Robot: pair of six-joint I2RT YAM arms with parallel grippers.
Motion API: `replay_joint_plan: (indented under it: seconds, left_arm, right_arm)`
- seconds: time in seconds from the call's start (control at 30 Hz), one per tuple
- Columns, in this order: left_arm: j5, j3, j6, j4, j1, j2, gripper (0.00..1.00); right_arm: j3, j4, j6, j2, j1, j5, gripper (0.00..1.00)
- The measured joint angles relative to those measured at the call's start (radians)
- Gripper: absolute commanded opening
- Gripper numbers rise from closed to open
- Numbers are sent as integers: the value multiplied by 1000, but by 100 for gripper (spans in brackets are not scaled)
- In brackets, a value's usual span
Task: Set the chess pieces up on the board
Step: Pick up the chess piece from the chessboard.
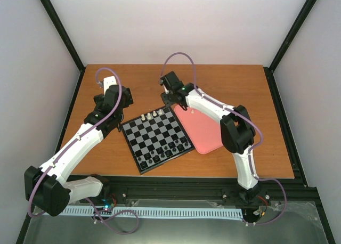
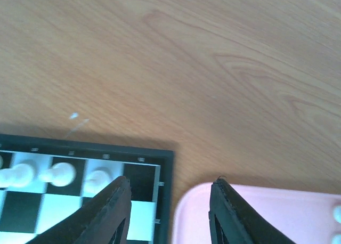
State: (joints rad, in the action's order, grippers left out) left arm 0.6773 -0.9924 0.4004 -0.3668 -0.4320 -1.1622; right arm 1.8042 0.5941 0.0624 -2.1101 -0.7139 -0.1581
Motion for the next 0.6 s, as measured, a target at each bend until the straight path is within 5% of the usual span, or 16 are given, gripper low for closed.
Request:
replay_joint_plan:
  seconds: [0.3, 0.6]
  left_arm:
    - [0, 0, 0, 0, 0, -1, 100]
    - [0, 0, 0, 0, 0, -23, 100]
  right_arm:
    - [-90, -23, 14, 25, 126, -4, 39]
    - [-50, -14, -2, -1, 51, 66, 38]
